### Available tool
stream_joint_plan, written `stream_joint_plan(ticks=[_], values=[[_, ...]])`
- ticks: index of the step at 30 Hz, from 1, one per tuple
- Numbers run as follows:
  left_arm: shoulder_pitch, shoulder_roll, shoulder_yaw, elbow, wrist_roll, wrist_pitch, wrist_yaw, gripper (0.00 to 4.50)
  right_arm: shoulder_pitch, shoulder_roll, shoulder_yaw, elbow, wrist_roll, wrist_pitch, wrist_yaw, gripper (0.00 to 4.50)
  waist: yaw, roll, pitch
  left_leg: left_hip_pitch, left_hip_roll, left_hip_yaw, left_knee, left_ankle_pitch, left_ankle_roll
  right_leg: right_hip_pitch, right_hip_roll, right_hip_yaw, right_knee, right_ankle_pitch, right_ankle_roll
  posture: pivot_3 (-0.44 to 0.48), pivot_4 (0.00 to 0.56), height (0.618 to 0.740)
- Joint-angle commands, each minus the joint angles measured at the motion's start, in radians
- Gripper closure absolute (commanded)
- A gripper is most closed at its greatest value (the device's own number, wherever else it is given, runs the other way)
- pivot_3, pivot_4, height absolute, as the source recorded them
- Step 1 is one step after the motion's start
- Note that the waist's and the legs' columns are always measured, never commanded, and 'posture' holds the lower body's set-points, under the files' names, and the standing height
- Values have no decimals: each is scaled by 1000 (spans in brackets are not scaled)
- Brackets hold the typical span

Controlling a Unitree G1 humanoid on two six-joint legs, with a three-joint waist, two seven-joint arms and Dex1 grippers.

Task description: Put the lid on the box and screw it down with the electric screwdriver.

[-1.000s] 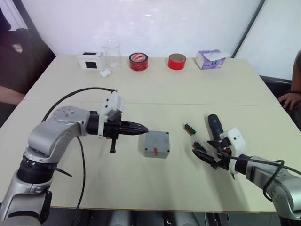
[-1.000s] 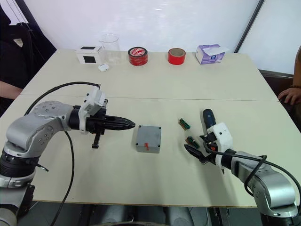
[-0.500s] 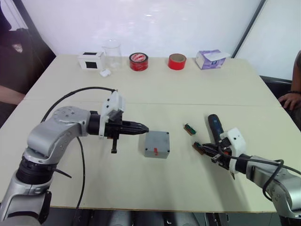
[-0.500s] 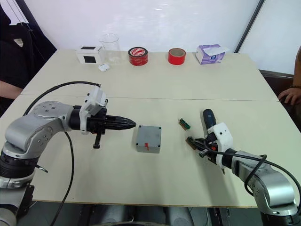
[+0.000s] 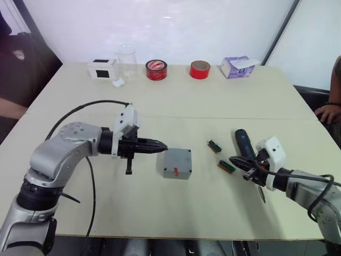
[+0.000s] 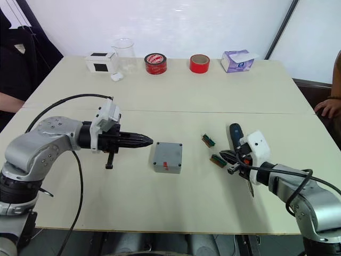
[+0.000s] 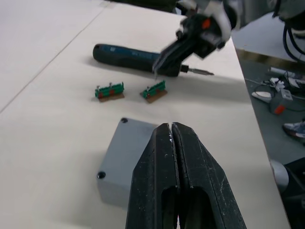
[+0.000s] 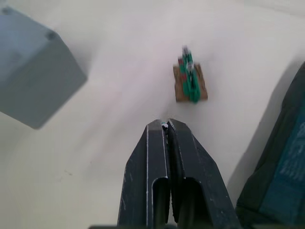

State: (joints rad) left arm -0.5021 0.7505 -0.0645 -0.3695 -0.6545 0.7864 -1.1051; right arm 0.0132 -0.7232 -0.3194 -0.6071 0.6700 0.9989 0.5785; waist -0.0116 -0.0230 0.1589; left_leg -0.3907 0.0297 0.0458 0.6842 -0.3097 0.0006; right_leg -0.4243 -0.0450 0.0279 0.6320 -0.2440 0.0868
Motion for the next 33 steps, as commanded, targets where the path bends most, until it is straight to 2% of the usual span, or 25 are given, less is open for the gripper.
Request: stream_joint_plan(ticks=[1,6,9,12,20,33], values=[[18,33,31,-20,7,-26,1,4500,-115,-39,8,-88,101,39,23,4453,-3,0,0,0,0,0,0,0,0,0,0,0,0,0,0,0,150,740],[44,62,36,-2,31,-53,-2,4500,-338,6,221,-49,79,66,-12,4453,-3,0,0,1,1,0,0,0,0,0,1,0,0,0,0,0,150,740],[59,67,45,-14,29,-53,10,4500,-414,37,335,9,34,69,-24,4453,1,1,1,0,1,0,-1,0,0,0,0,-1,0,0,0,0,150,740],[80,71,61,-36,23,-46,24,4500,-453,46,396,58,1,59,-22,4453,3,1,1,-1,1,0,0,0,0,-1,-2,-1,0,0,0,0,150,740],[126,71,84,-81,6,-34,62,4500,-493,53,436,118,-36,41,0,4453,0,1,1,-1,0,1,0,0,0,-1,-3,0,-1,0,0,0,150,740],[147,73,87,-104,-16,-34,93,4500,-468,51,448,144,-80,28,37,4453,0,1,1,-1,1,1,0,0,0,-1,-1,0,-1,0,0,0,150,740]])
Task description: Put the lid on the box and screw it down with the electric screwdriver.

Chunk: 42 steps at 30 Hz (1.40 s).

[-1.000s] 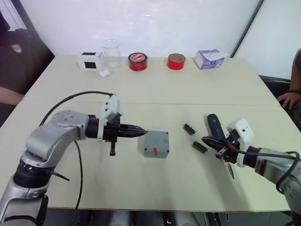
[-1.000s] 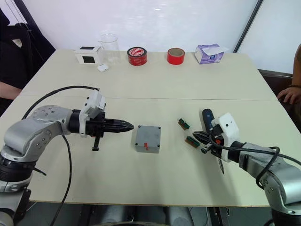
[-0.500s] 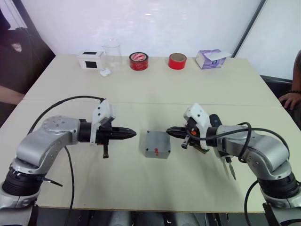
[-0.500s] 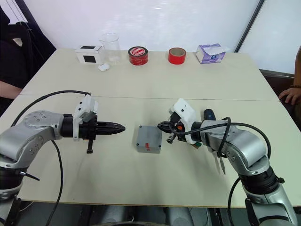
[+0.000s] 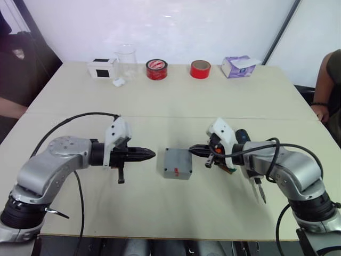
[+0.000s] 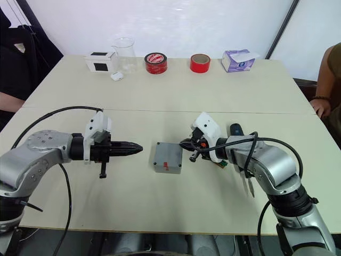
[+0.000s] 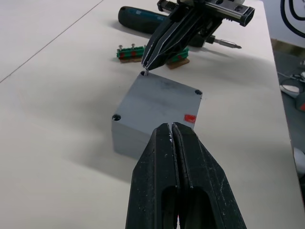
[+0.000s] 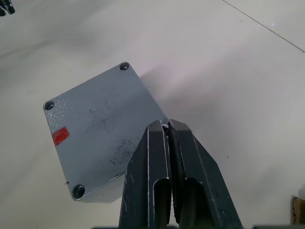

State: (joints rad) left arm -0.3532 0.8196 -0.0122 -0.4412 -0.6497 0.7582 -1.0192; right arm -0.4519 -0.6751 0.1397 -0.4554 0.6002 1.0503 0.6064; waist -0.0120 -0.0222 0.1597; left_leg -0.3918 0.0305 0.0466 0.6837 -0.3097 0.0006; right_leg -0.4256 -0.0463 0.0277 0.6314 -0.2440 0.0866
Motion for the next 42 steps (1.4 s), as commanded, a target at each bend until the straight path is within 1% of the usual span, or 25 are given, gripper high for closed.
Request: stream_joint_plan(ticks=[1,14,16,17,18,21,23,26,27,30,32,34,36,38,40,42], values=[[-3,4,34,-31,-21,-6,8,4500,-2,4,-9,-4,-13,-26,10,4453,0,0,0,0,0,0,0,0,0,0,0,0,0,0,0,0,150,740],[2,10,34,-49,-43,3,24,4500,-5,11,37,43,-69,-78,52,4453,0,0,0,0,0,0,0,0,0,0,0,0,0,0,0,0,150,740],[4,10,35,-53,-46,5,28,4500,-4,9,40,39,-72,-82,63,3924,0,0,0,0,0,0,0,0,0,0,0,0,0,0,0,0,150,740],[5,11,35,-56,-48,6,30,4500,-3,8,39,35,-71,-81,67,3800,0,0,0,0,0,0,0,0,0,0,0,0,0,0,0,0,150,740],[6,11,35,-57,-50,7,32,4500,-2,4,36,29,-68,-78,72,3423,0,0,0,0,0,0,0,0,0,0,0,0,0,0,0,0,150,740],[3,7,30,-58,-53,7,37,4500,-1,-11,13,14,-68,-74,77,2108,0,0,0,0,0,0,0,0,0,0,0,0,0,0,0,0,150,740],[-3,2,27,-57,-58,7,39,4500,0,-34,-20,7,-63,-62,75,1161,1,0,0,0,0,0,0,0,0,0,0,0,0,0,0,0,150,740],[-21,-9,20,-53,-64,1,37,4500,-4,-89,-91,-17,-50,-34,72,137,2,0,0,0,0,0,0,0,0,0,0,0,0,0,0,0,150,740],[-34,-15,17,-50,-65,-4,35,4500,-12,-114,-125,-25,-43,-9,66,20,3,0,0,0,0,0,0,0,0,0,-1,0,0,0,0,0,150,740],[-78,-42,2,-34,-66,-15,28,4500,-41,-202,-196,-29,-46,67,51,20,3,0,0,0,0,0,0,0,0,0,-1,0,0,0,0,0,150,740],[-114,-71,-13,-20,-71,-23,19,4500,-70,-292,-202,-9,-50,136,68,20,2,2,2,0,-1,0,0,0,0,0,-1,0,-1,0,0,0,150,740],[-147,-100,-30,-6,-72,-35,1,4500,-113,-391,-187,27,-14,248,118,20,2,4,3,0,-1,1,0,0,0,0,-1,0,-1,0,0,0,150,740],[-172,-119,-47,8,-61,-52,-25,4500,-180,-464,-125,89,-9,348,142,20,0,4,3,0,-1,1,0,0,0,0,0,0,-1,0,0,0,150,740],[-196,-133,-63,25,-56,-69,-49,4500,-242,-505,-37,167,-47,396,146,20,-6,4,3,0,-1,1,0,0,0,-1,0,1,-1,0,0,0,150,740],[-213,-139,-75,42,-46,-88,-75,4500,-322,-501,42,256,-72,472,133,20,-7,4,3,0,0,2,-1,0,0,-1,1,1,-1,0,0,0,150,740],[-229,-140,-87,58,-41,-105,-106,4500,-406,-475,113,350,-64,535,127,20,-7,5,4,0,0,2,0,0,0,-2,1,1,0,0,-1,0,150,740]])
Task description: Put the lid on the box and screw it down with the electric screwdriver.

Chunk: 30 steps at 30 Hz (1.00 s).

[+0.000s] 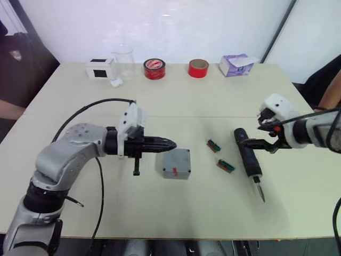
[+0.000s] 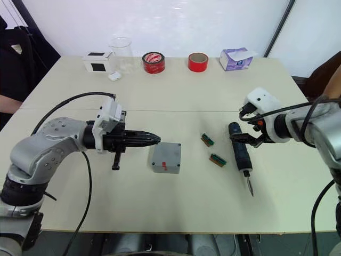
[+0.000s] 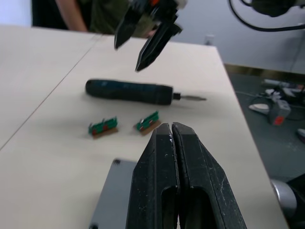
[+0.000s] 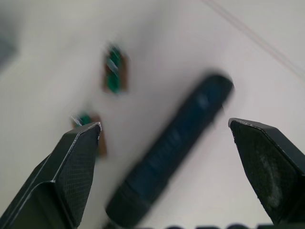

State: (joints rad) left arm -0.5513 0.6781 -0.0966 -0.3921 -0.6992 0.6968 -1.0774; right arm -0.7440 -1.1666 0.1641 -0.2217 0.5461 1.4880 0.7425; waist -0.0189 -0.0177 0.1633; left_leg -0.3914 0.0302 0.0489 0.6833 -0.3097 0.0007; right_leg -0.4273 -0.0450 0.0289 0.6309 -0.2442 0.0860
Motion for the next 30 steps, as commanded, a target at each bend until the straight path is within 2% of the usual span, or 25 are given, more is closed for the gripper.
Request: stream_joint_plan(ticks=[1,7,14,24,27,30], values=[[-35,3,-6,14,10,-50,-61,4500,-147,28,119,155,-2,114,-11,20,-1,1,1,0,0,0,0,0,0,0,0,0,0,0,0,0,150,740],[-49,-4,-20,28,33,-70,-81,4500,-272,64,309,335,42,126,-33,20,6,2,1,-2,0,0,0,0,0,-2,0,1,0,0,0,0,150,740],[-23,-15,-15,5,46,-73,-44,4500,-303,110,448,476,91,126,-110,20,6,2,1,-5,-1,0,0,0,0,-3,-2,1,-1,2,3,0,150,740],[37,-6,6,-42,42,-62,12,4500,-335,219,517,630,200,126,-229,20,6,1,1,-4,-1,-1,0,0,0,-2,-2,0,-1,2,3,0,150,740],[39,0,12,-42,45,-62,22,4500,-346,239,530,653,258,126,-275,665,5,0,1,-4,-1,0,1,0,0,-1,-2,0,-1,2,3,0,150,740],[39,5,14,-41,45,-62,27,4500,-344,246,522,656,300,126,-328,1578,4,0,0,-3,-1,-1,1,0,0,-1,-1,0,-1,2,3,0,150,740]])
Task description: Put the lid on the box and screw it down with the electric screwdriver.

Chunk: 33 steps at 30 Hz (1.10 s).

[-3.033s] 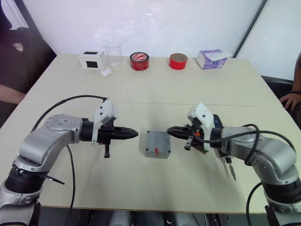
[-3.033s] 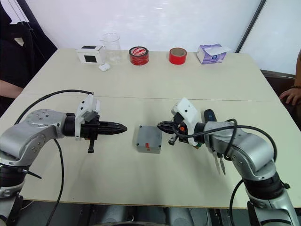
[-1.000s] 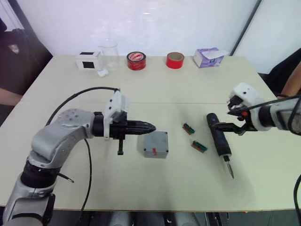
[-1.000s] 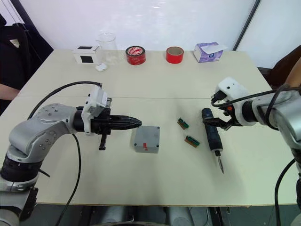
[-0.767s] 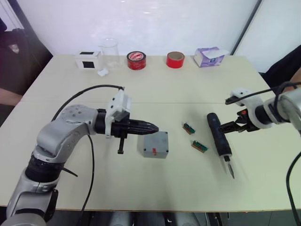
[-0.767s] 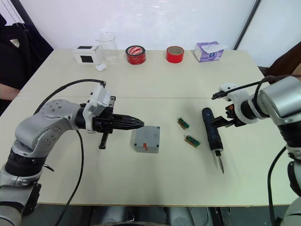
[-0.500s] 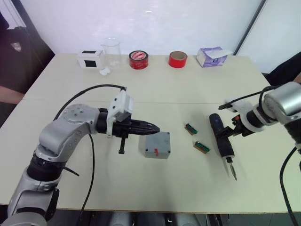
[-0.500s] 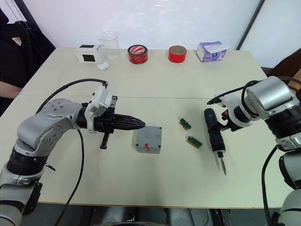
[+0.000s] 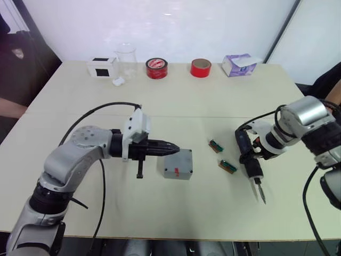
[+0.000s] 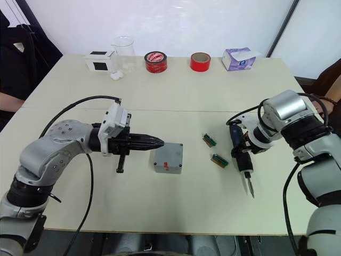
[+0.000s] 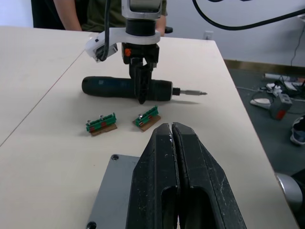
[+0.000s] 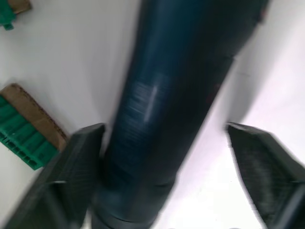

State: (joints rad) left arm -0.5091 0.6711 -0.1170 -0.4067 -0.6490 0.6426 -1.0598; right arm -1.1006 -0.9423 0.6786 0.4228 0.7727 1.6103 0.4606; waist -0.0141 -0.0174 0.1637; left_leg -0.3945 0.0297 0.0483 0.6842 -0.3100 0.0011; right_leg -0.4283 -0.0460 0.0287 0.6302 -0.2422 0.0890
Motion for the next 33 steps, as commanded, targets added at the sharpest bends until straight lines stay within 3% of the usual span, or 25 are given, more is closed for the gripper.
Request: stream_joint_plan(ticks=[1,3,5,13,16,23,29,33], values=[[-4,13,36,-27,-5,-7,10,4500,14,23,3,13,88,4,-65,1947,-2,0,0,0,0,0,0,0,0,0,1,0,0,0,0,0,150,740],[-7,14,38,-24,-4,-5,11,4500,15,25,-17,14,111,4,-111,2576,-3,-1,0,0,1,0,0,0,0,0,1,0,0,0,0,0,150,740],[-10,15,38,-21,-4,-3,13,4500,16,31,-61,10,111,4,-167,2822,-3,-1,0,1,1,0,0,0,0,0,1,0,0,0,0,0,150,740],[3,37,-20,32,112,-96,-18,4500,55,56,-368,-293,-30,1,-310,2856,-2,6,3,0,0,2,0,0,0,-2,1,1,1,1,0,0,150,740],[8,33,-39,66,148,-130,-29,4500,117,72,-492,-475,-83,-176,-320,2856,1,6,3,-10,1,0,0,0,0,-12,1,0,3,1,1,0,150,740],[26,3,-96,151,226,-195,-47,4500,230,270,-811,-723,-70,-531,-299,2856,2,6,3,-15,1,1,-1,0,0,-17,1,0,2,1,1,0,150,740],[41,-29,-132,185,270,-231,-59,4500,316,392,-932,-837,-16,-700,-231,2856,7,6,3,-15,1,1,1,0,0,-14,-1,-1,2,1,1,0,150,740],[30,-64,-162,235,312,-257,-49,4500,417,444,-941,-952,79,-731,-169,2856,2,6,3,-14,0,0,1,0,0,-13,-1,-1,2,2,2,0,150,740]])
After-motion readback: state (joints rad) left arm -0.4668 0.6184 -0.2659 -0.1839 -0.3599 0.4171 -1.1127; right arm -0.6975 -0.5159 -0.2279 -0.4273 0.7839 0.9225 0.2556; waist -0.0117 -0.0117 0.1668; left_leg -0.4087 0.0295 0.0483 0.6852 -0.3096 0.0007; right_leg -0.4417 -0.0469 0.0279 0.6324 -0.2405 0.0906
